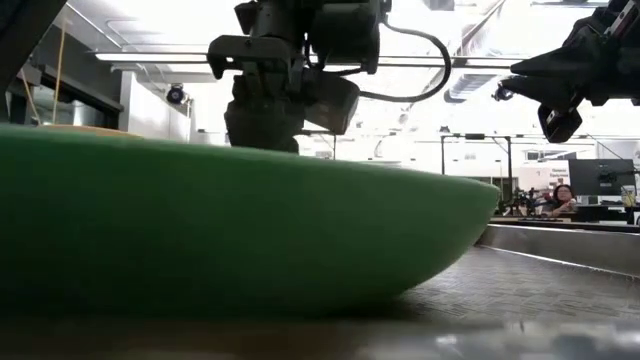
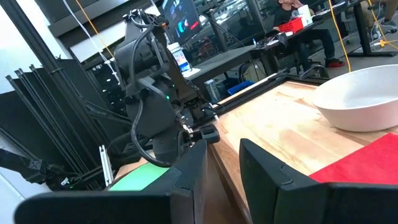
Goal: Set up tray
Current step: Put the green plate on the brown serving tray
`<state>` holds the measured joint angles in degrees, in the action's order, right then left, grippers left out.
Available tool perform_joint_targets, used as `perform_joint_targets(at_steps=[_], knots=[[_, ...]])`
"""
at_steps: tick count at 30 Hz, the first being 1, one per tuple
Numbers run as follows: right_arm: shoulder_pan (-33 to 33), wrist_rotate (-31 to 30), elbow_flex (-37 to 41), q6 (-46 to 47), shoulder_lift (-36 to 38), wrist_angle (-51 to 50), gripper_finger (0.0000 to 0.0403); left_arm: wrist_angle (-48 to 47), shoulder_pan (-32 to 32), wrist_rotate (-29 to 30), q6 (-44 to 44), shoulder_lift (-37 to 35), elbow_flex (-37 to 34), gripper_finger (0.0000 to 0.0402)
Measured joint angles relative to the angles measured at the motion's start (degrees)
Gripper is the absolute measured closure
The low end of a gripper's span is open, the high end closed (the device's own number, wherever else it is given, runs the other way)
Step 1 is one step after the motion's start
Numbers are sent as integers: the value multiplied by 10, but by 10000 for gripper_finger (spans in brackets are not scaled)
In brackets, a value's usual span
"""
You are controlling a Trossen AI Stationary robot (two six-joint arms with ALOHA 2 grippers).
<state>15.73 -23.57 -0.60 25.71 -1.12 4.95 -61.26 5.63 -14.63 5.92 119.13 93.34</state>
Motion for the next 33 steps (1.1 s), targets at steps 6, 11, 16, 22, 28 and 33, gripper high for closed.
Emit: perform_joint_targets(at_steps=[6, 11, 16, 22, 28, 33], knots=[[0, 0, 0, 0, 0, 0, 329, 7, 0, 9, -3, 0, 0, 389], [0, 0, 0, 0, 0, 0, 329, 7, 0, 10, -14, 0, 0, 389], [0, 0, 0, 0, 0, 0, 329, 5, 0, 11, -14, 0, 0, 389], [0, 0, 0, 0, 0, 0, 329, -3, 0, 12, -14, 0, 0, 370], [0, 0, 0, 0, 0, 0, 329, -3, 0, 16, -14, 0, 0, 366], [0, 0, 0, 0, 0, 0, 329, -3, 0, 17, -14, 0, 0, 358]])
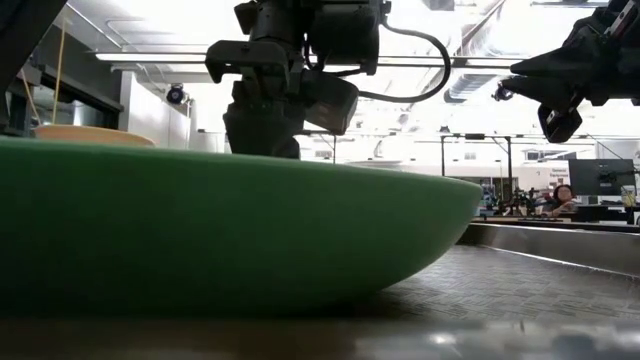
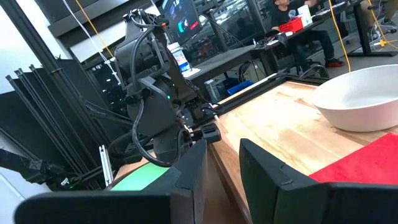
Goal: Set up tray
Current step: Put the green plate on the brown serving tray
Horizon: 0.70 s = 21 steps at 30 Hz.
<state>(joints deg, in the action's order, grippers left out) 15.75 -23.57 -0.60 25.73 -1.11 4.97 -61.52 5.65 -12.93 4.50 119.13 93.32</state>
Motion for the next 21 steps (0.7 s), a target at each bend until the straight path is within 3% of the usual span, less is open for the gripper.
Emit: perform_joint_targets(at_steps=[21], knots=[[0, 0, 0, 0, 0, 0, 329, 1, 0, -2, 3, 0, 0, 321]])
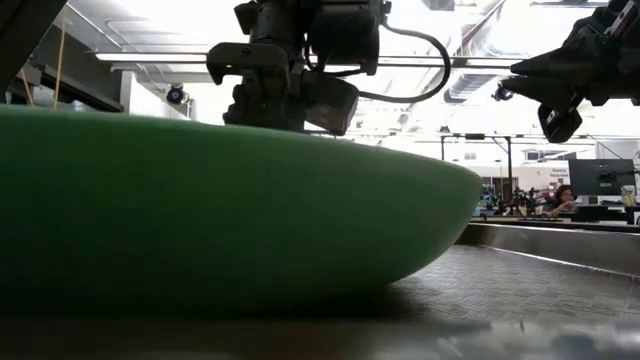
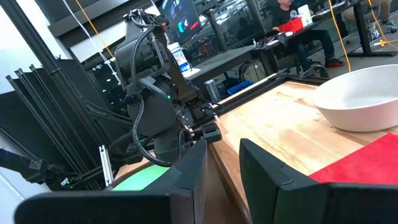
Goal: Set up tray
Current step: Put the green plate on the brown serving tray, then put the gray bowl on the green plate
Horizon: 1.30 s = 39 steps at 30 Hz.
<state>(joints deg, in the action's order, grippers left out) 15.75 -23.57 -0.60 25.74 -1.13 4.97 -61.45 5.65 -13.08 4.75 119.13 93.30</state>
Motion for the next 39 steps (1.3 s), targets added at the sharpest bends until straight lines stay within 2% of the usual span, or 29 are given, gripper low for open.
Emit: perform_joint_targets(at_steps=[13, 26, 39], knots=[[0, 1, 0, 3, 0, 0, 329, -5, 0, 1, 0, 0, 4, 262], [0, 4, 0, 13, 0, 0, 329, -68, 0, 30, -4, 0, 65, 264], [0, 4, 0, 10, 0, 0, 329, -156, 0, 68, -17, 0, 182, 263]])
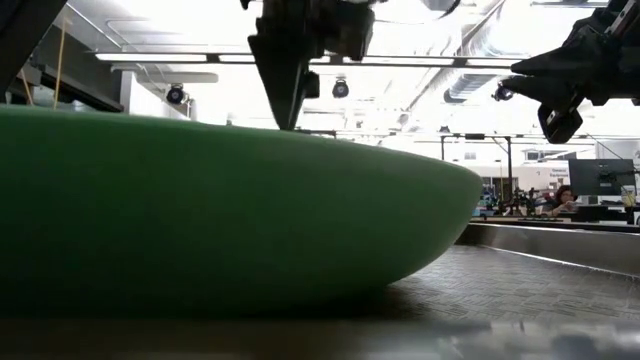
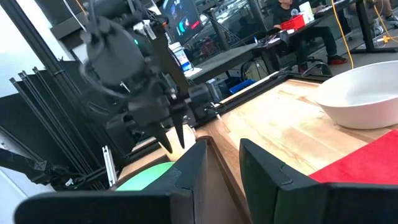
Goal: Set up tray
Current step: Put the gray bowl on the green plate
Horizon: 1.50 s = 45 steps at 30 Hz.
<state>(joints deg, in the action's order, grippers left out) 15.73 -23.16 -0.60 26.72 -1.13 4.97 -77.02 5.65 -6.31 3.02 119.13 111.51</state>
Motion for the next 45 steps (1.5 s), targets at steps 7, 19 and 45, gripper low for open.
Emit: perform_joint_targets(at_steps=[7, 19, 45], knots=[[0, 0, 0, -2, 0, 0, 329, -48, 0, 27, -2, 0, 59, 267], [0, 0, 0, -12, 0, 0, 329, -85, 0, 55, -14, 0, 94, 268], [0, 0, 0, -12, 0, 0, 329, -89, -130, 119, -88, 0, 94, 268]])
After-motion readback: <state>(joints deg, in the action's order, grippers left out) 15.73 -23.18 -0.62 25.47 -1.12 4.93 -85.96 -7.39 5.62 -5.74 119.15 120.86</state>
